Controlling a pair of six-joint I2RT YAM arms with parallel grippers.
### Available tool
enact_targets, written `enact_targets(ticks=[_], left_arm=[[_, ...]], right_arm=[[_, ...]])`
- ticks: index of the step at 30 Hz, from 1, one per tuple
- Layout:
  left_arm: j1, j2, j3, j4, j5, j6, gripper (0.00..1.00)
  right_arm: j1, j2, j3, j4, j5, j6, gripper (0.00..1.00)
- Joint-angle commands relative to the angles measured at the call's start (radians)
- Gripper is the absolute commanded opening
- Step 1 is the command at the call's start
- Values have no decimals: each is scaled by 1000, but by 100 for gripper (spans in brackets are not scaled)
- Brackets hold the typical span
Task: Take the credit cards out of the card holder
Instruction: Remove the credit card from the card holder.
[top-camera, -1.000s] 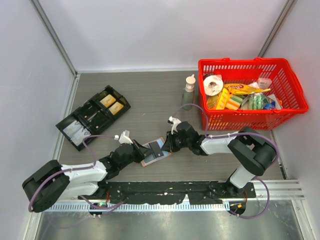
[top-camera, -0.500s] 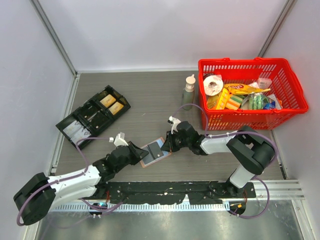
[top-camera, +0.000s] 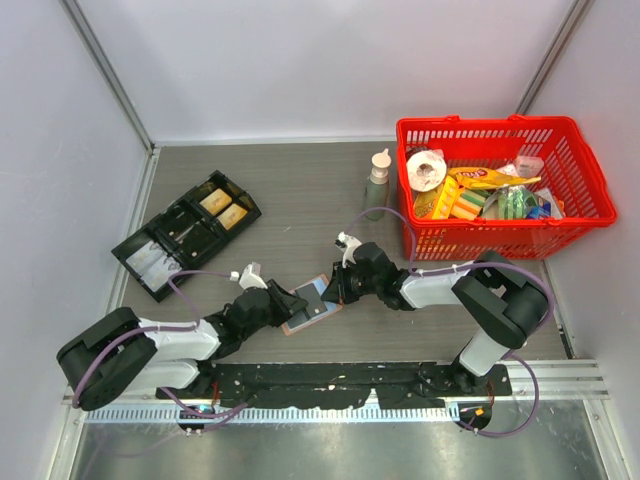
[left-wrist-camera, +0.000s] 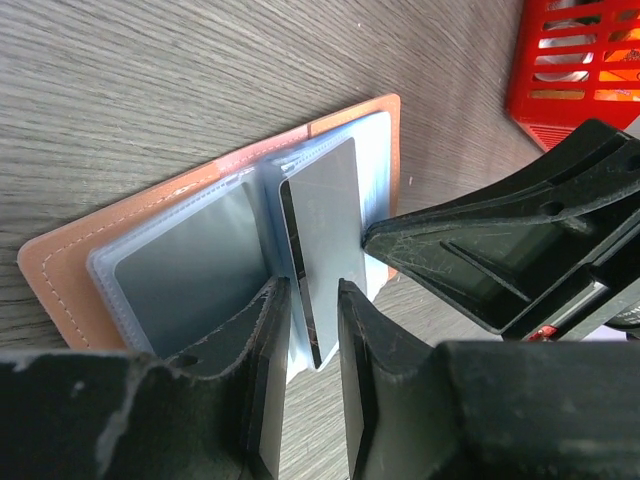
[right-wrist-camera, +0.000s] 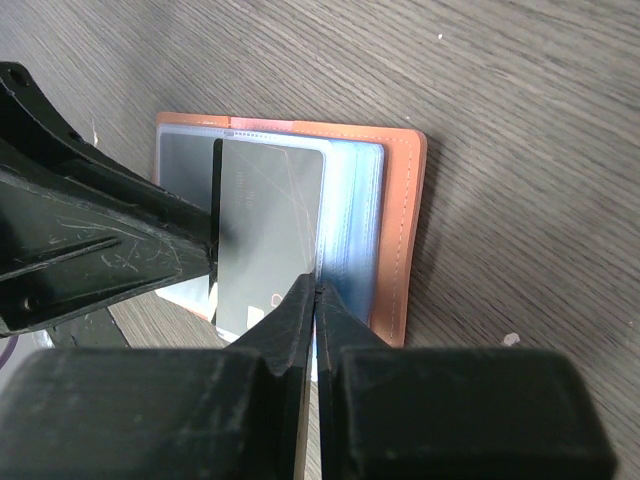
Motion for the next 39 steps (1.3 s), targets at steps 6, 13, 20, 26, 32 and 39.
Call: enact_targets(ticks=[6, 13, 20, 26, 32, 39], left_arm=[[2, 6, 5, 37, 2, 32, 22], [2, 6, 0, 69, 24, 41, 0], [0, -70, -32, 8, 13, 4, 0], [3, -124, -34, -100, 13, -26, 0], [8, -147, -34, -149, 8, -39, 0], [8, -133, -18, -144, 16, -25, 0]], right_arm=[[-15, 29, -35, -64, 45, -18, 7], [-18, 32, -35, -63, 40, -16, 8], [-26, 41, -46, -49, 37, -13, 7], [-32, 46, -49, -41, 34, -15, 7], [-33, 35, -50, -30, 15, -12, 7], [-33, -34, -23, 7, -54, -6, 9]])
